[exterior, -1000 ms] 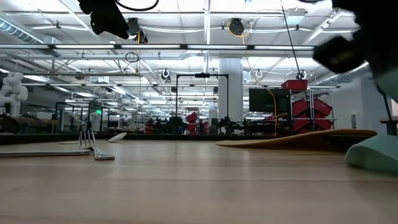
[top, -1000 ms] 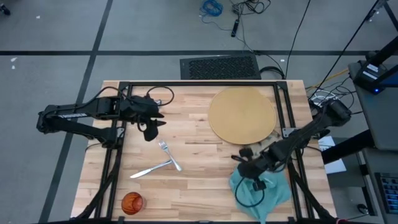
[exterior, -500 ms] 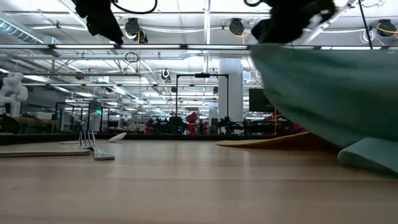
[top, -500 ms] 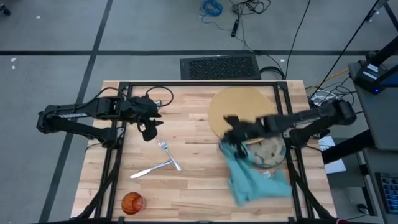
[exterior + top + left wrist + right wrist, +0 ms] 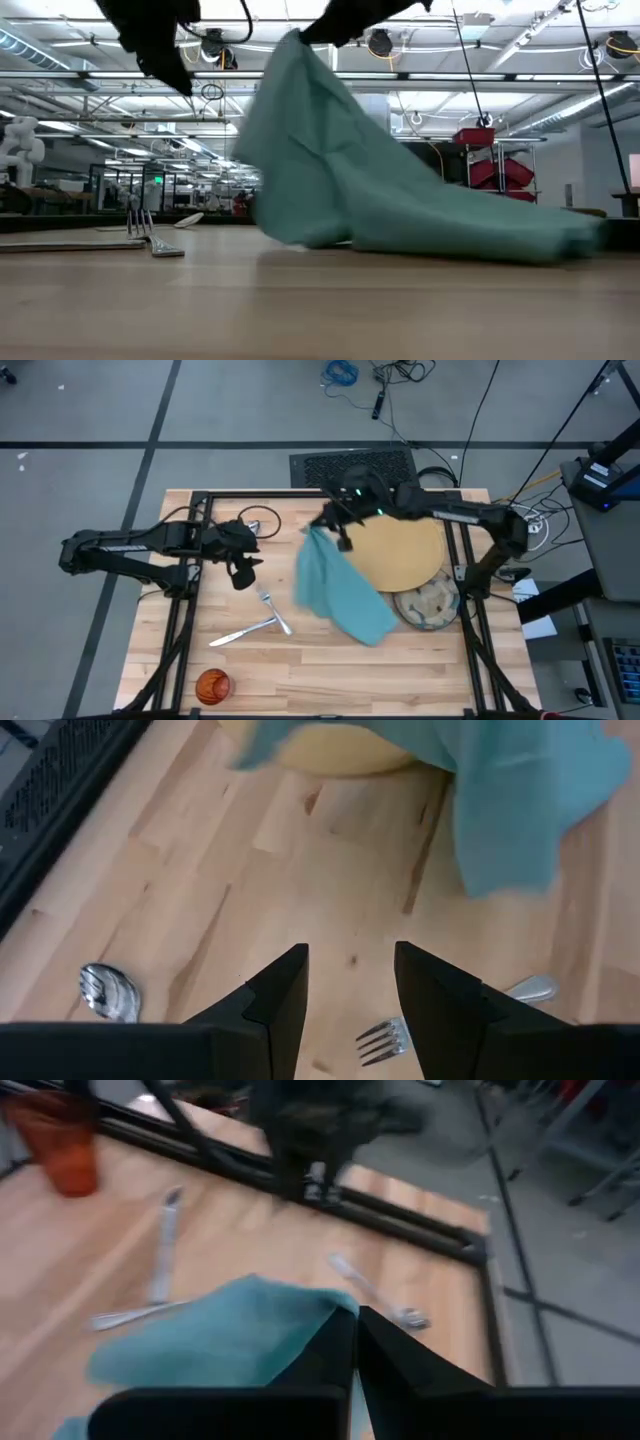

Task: Set table place
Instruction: Move the blue napkin on the top of the table

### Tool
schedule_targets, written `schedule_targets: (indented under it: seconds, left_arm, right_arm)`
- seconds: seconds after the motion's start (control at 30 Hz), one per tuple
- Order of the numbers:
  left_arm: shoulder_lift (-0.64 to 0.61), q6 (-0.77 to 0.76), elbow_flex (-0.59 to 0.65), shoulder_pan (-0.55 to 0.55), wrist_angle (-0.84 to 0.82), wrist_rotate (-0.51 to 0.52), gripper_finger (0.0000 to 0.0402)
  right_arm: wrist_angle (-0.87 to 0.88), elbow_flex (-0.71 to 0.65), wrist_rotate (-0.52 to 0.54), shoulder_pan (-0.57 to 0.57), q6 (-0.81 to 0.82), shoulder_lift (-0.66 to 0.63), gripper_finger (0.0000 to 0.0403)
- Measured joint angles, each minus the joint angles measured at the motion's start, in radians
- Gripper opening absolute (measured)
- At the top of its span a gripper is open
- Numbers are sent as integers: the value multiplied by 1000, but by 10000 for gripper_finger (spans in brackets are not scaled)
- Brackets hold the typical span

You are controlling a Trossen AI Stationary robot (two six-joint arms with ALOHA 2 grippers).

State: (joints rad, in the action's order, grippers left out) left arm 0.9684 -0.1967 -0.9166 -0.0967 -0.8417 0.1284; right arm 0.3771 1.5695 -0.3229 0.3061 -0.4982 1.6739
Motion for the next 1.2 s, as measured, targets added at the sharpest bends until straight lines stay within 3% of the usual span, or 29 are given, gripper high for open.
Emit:
schedule_targets:
  seconds: [0.47,0.67,0.77,0.87,1.0,1.1,1.2]
  left_arm:
    - [0,-33,137,1,86,0,135]
    - [0,-30,137,1,133,0,135]
    - [0,-25,137,1,132,0,135]
    - [0,-24,137,1,133,0,135]
    - [0,0,137,1,134,5,135]
    - [0,3,137,1,138,7,135]
    - [0,5,137,1,142,11,135]
  right_arm:
    - [89,672,-241,167,33,321,0]
    - [110,787,-302,171,105,416,0]
    - [242,788,-289,183,146,458,8]
    - [424,785,-250,203,86,500,51]
    - [521,785,-245,219,89,522,144]
    - [525,785,-145,218,97,514,201]
    - [600,785,-28,214,85,465,217]
